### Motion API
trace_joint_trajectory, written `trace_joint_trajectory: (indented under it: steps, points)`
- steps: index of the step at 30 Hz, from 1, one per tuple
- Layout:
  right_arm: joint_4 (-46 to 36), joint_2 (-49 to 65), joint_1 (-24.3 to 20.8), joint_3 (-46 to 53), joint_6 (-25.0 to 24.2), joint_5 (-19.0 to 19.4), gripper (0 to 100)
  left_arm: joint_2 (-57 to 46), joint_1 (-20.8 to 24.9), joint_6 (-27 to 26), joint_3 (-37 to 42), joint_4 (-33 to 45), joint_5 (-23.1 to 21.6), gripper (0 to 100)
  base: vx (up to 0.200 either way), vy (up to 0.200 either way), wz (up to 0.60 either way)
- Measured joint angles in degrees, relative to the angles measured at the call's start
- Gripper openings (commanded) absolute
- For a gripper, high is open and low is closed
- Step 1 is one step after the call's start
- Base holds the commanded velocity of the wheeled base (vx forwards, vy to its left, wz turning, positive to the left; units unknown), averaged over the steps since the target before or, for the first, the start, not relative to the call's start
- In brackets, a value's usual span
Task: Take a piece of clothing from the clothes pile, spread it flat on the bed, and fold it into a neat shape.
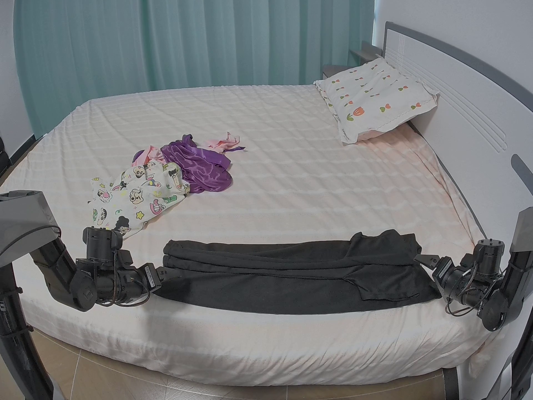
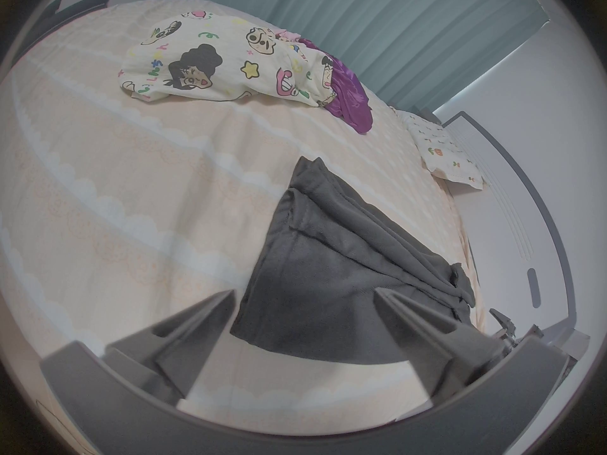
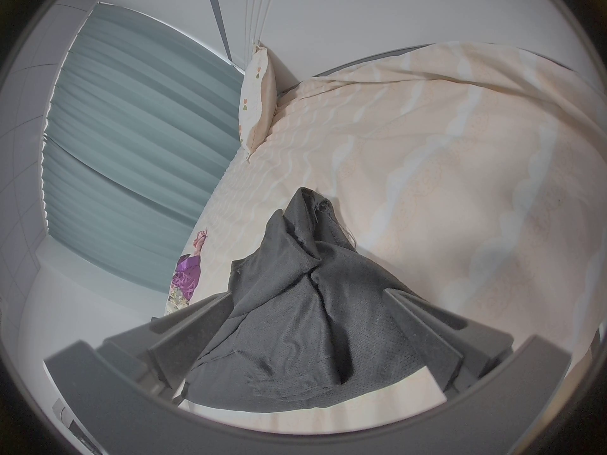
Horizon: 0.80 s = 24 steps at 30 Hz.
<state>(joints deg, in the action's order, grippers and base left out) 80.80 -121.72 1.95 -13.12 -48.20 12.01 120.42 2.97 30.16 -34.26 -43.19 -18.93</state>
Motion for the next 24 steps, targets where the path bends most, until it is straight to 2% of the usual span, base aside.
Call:
trace_joint_trajectory:
  steps: [10, 24]
  points:
    - [0.0, -0.3, -0.1, 0.2, 0.0, 0.0, 100, 1.0, 0.1, 0.1, 2.4, -0.4, 4.9, 0, 0.0, 0.0, 0.0]
    - [0.0, -0.4, -0.3, 0.8, 0.1, 0.0, 100, -0.2, -1.2, -0.6, 6.6, -0.4, 5.5, 0, 0.0, 0.0, 0.0]
